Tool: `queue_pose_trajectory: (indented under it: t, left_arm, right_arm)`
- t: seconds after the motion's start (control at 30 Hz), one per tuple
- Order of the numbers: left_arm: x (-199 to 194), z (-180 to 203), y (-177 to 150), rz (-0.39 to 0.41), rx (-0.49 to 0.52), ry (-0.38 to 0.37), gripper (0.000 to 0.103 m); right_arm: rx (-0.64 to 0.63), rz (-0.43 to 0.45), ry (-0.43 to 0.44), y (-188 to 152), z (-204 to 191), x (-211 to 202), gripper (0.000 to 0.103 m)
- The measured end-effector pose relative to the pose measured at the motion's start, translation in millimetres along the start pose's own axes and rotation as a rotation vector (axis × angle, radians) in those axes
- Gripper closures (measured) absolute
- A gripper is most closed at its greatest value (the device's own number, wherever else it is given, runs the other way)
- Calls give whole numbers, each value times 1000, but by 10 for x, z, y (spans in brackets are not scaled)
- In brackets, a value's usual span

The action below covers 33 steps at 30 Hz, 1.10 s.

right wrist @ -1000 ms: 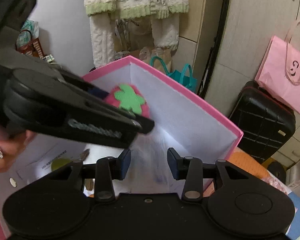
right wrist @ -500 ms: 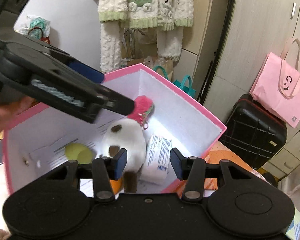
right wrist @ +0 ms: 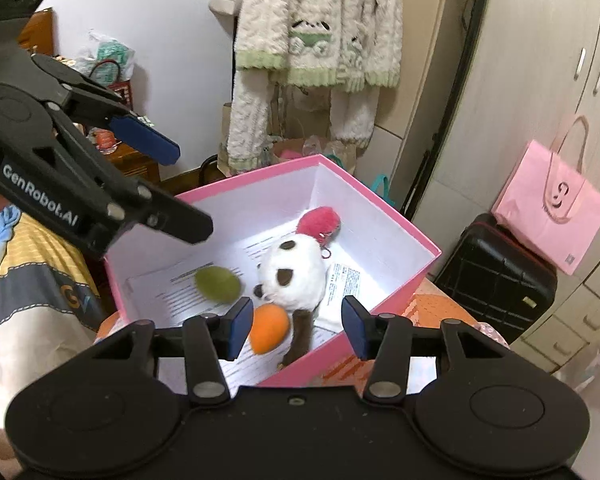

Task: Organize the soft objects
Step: 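Release the strawberry plush into the box while the right gripper releases the packet, then withdraw both tools from the box toward the blue-and-white wipes pack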

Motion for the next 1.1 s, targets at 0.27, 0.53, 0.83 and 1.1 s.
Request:
queue_pose_trajectory:
  t: [0.27,0.53,0.83,1.1]
  left_arm:
    - [-375,325,-330,12,87,-21,18]
    - [-664,679,-648,23,186,-38,12]
    - [-551,911,-1008,-30,143,-93,11]
    - [-254,1269,-1215,-31,146,-185,11]
  right_arm:
    - [-57,38,-29,-102,-260,-446,45]
    - [-78,66,-21,-320,-408,-808,41]
    - [28,98,-38,-1002,-393,-1112,34]
    - [128,119,-55,-1496,-286,-1112,32]
Point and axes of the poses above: each gripper's, at about its wrist camera, not at the fingertips, and x roughly the way its jaws point, z to its right, y to its top, the point moved 8 cm from there along x, roughly the way its jaws point, and after that the axes turned 11 degrees about -x, right-handed, at the moved point
